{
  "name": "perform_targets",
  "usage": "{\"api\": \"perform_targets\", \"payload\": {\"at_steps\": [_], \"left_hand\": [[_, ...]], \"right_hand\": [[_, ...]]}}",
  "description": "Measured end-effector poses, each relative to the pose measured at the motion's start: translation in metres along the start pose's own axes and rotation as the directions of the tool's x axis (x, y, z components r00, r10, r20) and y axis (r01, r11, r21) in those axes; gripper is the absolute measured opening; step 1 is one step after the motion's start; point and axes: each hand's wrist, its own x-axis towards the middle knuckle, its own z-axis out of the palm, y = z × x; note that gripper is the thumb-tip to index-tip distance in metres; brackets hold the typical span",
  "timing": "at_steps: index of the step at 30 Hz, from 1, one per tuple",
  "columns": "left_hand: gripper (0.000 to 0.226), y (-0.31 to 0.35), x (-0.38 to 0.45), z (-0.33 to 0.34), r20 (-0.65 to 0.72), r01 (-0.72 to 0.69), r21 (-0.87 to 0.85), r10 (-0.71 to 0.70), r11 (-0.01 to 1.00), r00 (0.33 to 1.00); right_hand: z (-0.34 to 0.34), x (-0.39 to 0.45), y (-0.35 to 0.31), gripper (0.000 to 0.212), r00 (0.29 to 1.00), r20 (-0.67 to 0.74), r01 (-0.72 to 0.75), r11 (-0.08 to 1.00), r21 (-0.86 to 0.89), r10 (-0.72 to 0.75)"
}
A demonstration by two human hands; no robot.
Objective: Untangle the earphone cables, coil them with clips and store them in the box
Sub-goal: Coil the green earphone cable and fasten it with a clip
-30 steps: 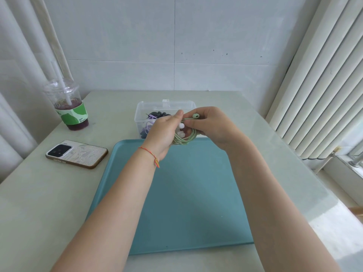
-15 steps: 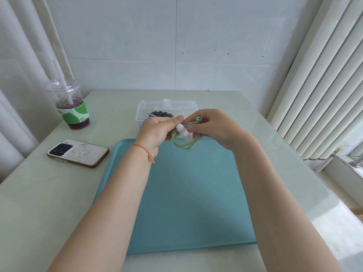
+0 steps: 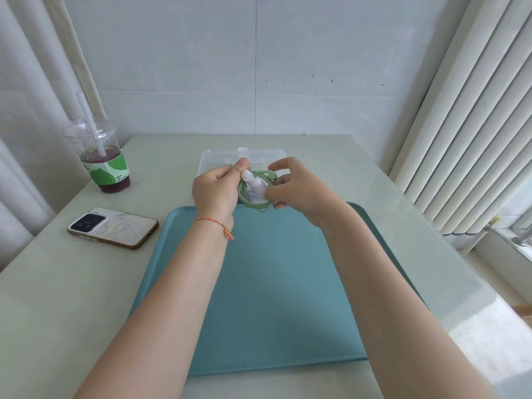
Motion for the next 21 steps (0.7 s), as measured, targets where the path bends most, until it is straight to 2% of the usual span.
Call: {"api": "perform_targets", "payload": {"at_steps": [6, 12, 13, 16, 17, 20, 21], "left_hand": [[0.023, -0.004, 0.009, -0.002, -0.027, 0.165, -0.145, -0.171, 0.975, 0.985], [0.016, -0.003, 0.016, -0.005, 0.012, 0.315, -0.39, -0.337, 0.865, 0.941], [0.012, -0.004, 0.017, -0.007, 0.026, 0.328, -0.405, -0.348, 0.854, 0.937], [0.043, -0.005, 0.016, -0.011, 0.054, 0.314, -0.422, -0.323, 0.85, 0.945], [0.044, -0.003, 0.015, -0.011, 0.047, 0.308, -0.423, -0.319, 0.852, 0.947], [0.02, 0.0, 0.015, -0.011, -0.026, 0.259, -0.39, -0.291, 0.884, 0.956], [0.019, 0.002, 0.015, -0.011, -0.063, 0.221, -0.358, -0.259, 0.907, 0.964]], "right_hand": [[0.003, 0.0, -0.001, 0.038, 1.0, 0.017, 0.016, 0.971, 0.239, -0.021], [0.015, -0.003, 0.0, 0.023, 0.998, 0.042, 0.022, 0.869, 0.495, -0.049], [0.018, -0.003, 0.001, 0.023, 0.997, 0.038, 0.034, 0.861, 0.508, -0.061], [0.029, -0.001, 0.003, 0.017, 0.996, 0.013, 0.075, 0.887, 0.455, -0.091], [0.032, -0.002, 0.003, 0.016, 0.995, 0.009, 0.083, 0.904, 0.42, -0.096], [0.033, -0.004, 0.001, 0.01, 0.992, 0.016, 0.115, 0.936, 0.332, -0.128], [0.03, -0.004, 0.0, 0.006, 0.989, 0.028, 0.127, 0.944, 0.304, -0.142]]}}
